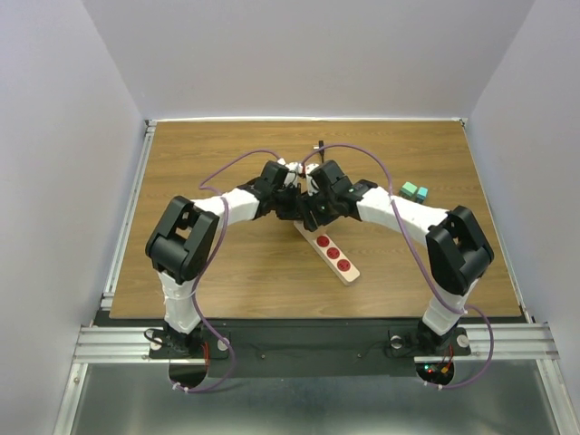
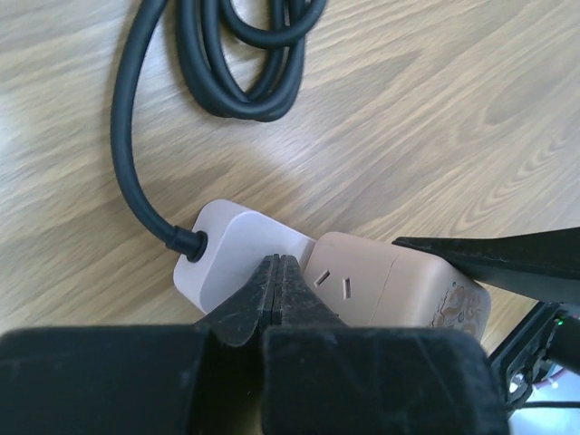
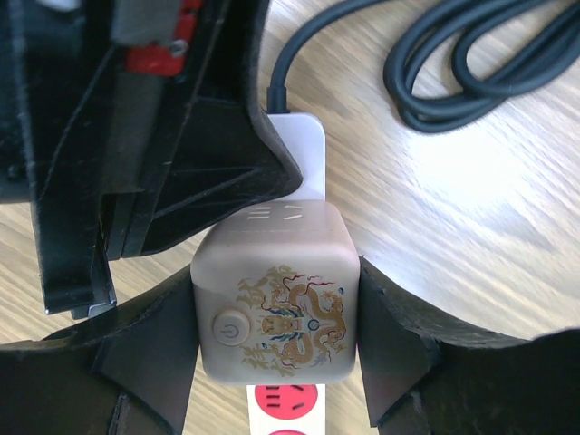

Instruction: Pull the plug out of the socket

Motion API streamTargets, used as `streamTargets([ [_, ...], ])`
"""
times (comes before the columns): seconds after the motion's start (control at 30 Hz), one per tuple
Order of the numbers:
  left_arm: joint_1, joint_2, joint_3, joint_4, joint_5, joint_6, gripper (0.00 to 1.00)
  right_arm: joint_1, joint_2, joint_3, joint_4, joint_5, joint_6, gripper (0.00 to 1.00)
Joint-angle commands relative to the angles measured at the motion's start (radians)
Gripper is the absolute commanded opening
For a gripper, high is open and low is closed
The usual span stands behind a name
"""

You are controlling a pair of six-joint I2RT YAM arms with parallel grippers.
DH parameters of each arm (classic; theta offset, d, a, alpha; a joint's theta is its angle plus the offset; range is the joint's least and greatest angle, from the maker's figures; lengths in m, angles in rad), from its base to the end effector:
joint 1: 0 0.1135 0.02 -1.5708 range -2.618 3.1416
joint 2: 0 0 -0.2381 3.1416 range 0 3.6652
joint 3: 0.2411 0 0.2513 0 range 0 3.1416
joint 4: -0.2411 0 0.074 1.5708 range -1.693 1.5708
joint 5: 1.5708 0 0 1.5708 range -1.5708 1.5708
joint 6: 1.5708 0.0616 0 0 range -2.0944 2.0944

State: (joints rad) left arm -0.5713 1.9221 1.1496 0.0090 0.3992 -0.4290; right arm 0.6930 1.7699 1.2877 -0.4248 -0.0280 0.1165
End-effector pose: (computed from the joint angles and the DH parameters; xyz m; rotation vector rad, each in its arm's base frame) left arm 0.3345 -0.2435 0.1193 0.3859 2.4324 -0.9381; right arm 0.3025 0.2534 0.1801 -0.7270 2.4093 0.3739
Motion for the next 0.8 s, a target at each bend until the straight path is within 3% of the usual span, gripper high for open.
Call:
streamTargets([
  [0.0,-0.159,0.21,-0.137,-0.054,-0.068,-0.031,0.0,0.002,-0.058,0.156,0.143,0.068,0.029,0.01],
  [0.77,-0.265,0.272,-0.243,0.057,-0.069,-0.096,0.0,0.003,-0.125,0.245,0.136,0.229,-0.031,0.0],
])
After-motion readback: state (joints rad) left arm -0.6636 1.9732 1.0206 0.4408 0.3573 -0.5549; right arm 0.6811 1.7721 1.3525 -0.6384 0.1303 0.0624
